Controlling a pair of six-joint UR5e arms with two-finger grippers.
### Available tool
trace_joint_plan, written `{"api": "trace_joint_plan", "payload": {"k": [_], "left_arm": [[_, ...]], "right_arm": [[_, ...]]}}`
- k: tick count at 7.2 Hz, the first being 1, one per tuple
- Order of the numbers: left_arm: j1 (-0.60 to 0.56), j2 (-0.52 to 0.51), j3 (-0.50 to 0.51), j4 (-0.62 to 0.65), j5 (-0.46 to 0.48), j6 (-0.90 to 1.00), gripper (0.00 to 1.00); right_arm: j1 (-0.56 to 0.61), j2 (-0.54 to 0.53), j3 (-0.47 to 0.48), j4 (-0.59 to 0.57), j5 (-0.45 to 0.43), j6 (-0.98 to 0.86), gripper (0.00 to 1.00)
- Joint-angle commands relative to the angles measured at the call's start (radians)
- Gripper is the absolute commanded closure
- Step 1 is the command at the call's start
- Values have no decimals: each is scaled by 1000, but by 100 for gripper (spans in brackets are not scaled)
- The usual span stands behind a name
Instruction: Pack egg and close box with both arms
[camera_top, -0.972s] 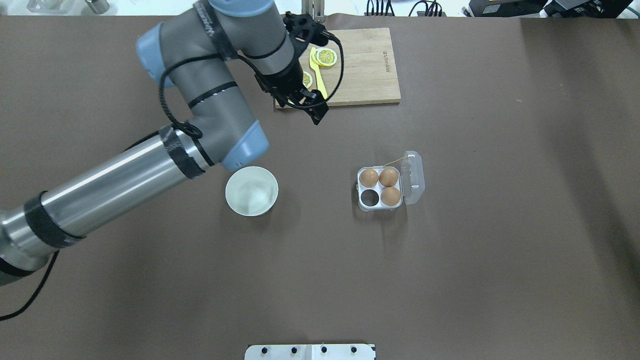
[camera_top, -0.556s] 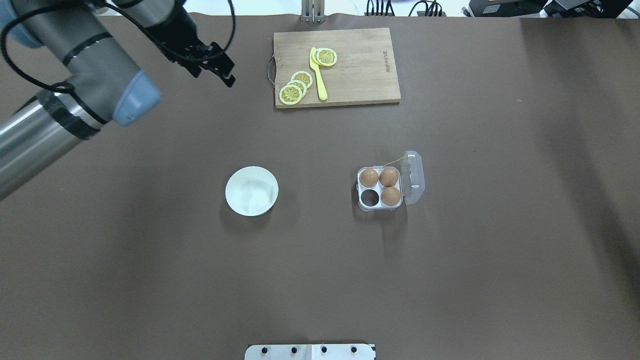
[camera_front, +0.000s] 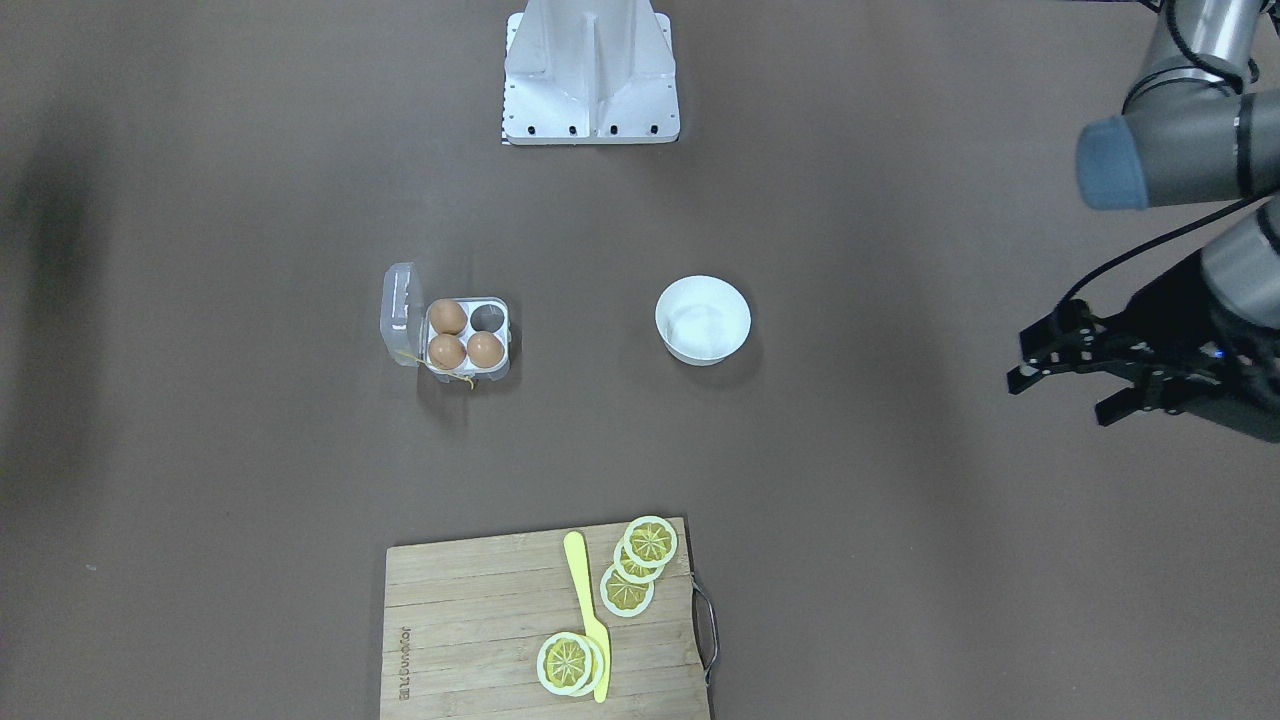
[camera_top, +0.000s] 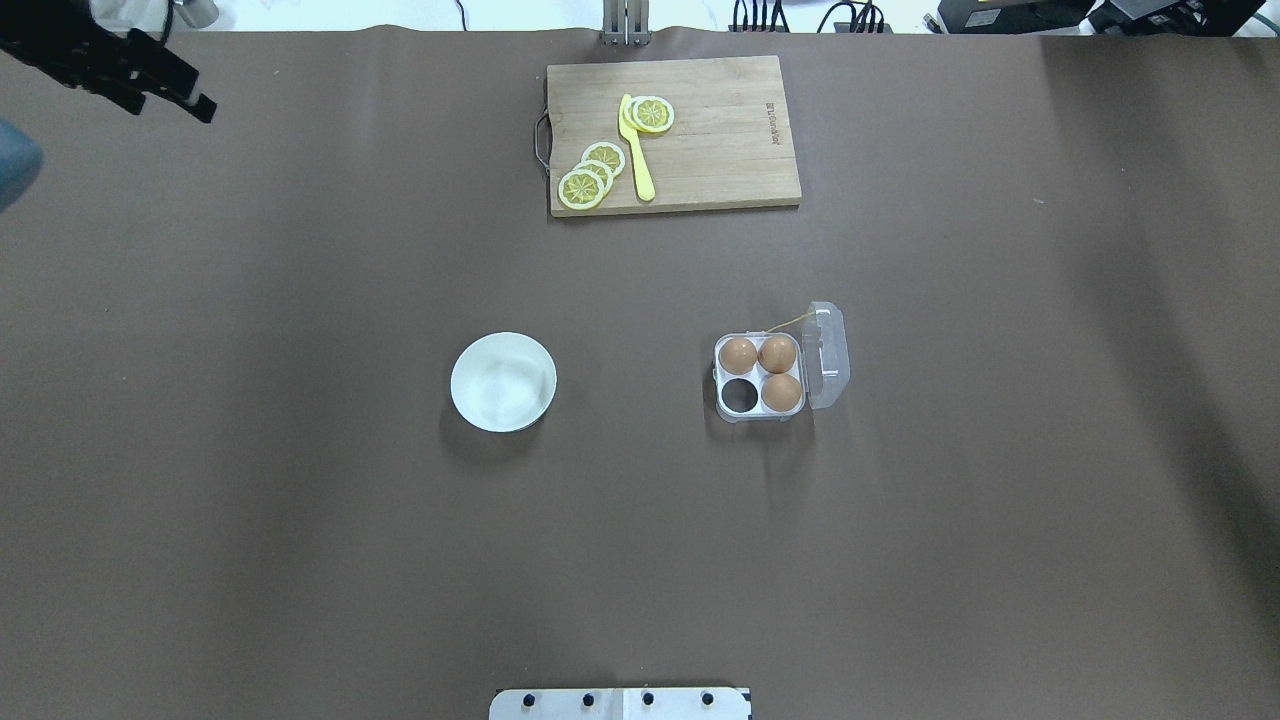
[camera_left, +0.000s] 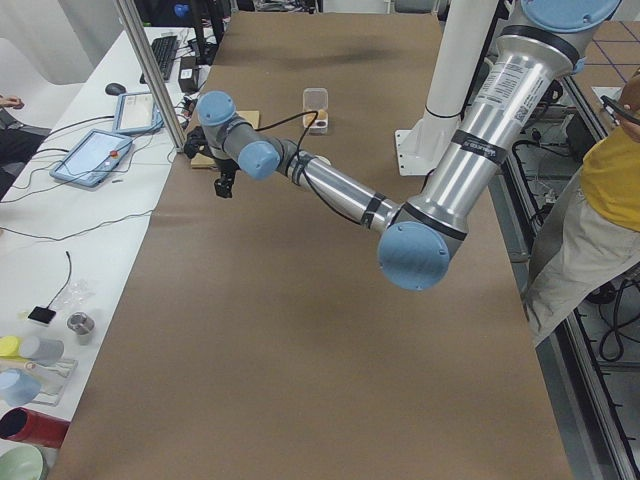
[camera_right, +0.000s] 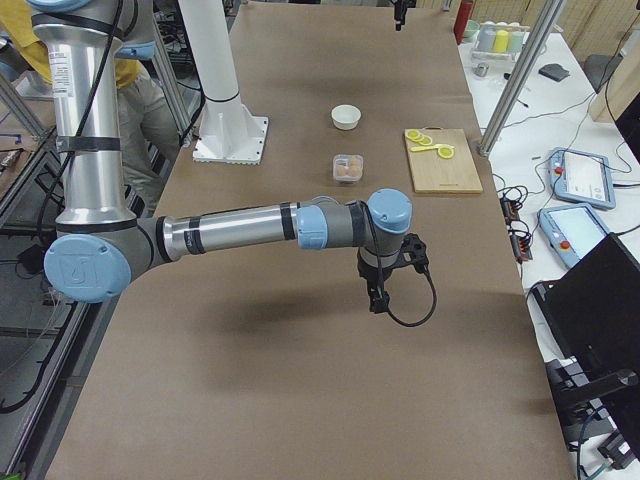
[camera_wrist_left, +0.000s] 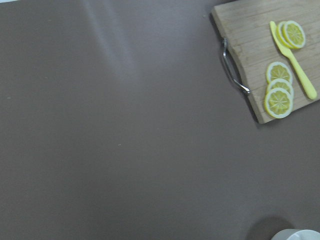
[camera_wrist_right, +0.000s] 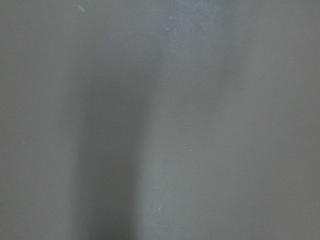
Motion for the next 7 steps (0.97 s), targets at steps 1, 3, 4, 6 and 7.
{"api": "trace_joint_plan", "payload": {"k": [1,3,4,6,7], "left_arm": [[-139,160,-53,-6,-29,53,2],[-223,257,-74,-10,-18,58,2],[-227,298,-88,-34,-15,59,2],[-241,332,-102,-38,-20,59,2],[-264,336,-101,-38,-24,59,2]], "right_arm": [[-16,9,3,-1,1,0,0],[-57,11,17,-4,3,7,0],[-91,33,21,-11,26,11,0],[-128,89,27,-36,156,39,0],[-179,142,31,-91,229,55,15]]}}
